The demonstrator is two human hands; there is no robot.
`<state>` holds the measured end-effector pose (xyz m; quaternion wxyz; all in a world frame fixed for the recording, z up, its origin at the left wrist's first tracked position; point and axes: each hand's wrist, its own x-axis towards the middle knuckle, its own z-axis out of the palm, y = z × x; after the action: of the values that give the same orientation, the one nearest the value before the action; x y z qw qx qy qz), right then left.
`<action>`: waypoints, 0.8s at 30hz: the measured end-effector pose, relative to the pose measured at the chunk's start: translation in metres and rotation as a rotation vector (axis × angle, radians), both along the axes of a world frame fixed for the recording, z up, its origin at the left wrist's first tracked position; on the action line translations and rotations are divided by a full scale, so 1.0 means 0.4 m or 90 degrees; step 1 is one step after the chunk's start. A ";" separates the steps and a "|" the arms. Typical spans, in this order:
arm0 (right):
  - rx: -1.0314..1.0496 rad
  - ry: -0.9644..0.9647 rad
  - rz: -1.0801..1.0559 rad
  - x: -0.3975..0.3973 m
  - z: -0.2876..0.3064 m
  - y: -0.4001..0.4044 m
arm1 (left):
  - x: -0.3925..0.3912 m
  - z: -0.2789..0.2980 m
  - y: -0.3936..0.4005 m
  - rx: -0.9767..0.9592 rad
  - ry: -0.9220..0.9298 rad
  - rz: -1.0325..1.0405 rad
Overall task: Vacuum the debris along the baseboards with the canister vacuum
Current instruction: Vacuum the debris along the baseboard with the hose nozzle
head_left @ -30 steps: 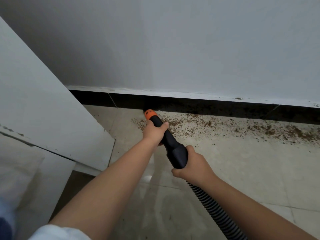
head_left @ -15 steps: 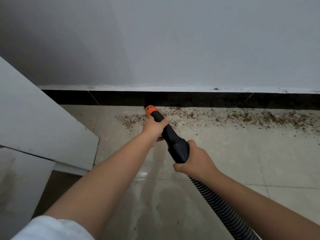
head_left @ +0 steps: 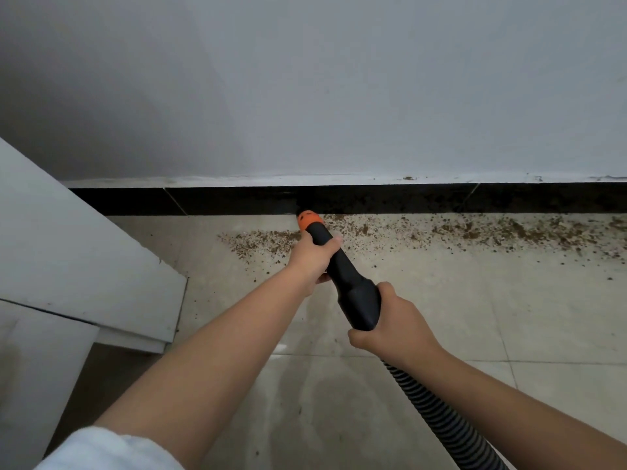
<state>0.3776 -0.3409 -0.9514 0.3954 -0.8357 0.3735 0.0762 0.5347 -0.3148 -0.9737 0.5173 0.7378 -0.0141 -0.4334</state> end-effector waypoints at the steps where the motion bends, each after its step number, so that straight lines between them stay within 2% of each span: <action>1: -0.001 -0.005 0.001 0.000 0.002 0.005 | 0.002 0.003 0.006 -0.004 -0.015 -0.001; 6: 0.008 -0.020 0.049 0.023 0.013 0.040 | 0.017 0.023 0.067 -0.003 -0.095 0.037; 13: 0.063 -0.034 0.180 0.125 0.012 0.141 | 0.086 0.018 0.202 0.170 -0.196 0.145; 24: 0.078 -0.021 0.195 0.217 -0.024 0.199 | 0.162 -0.003 0.272 0.209 -0.170 0.139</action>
<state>0.4643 -0.2614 -0.9611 0.4355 -0.8582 0.2301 0.1446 0.5997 -0.2059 -0.9749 0.4277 0.8600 0.0684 -0.2697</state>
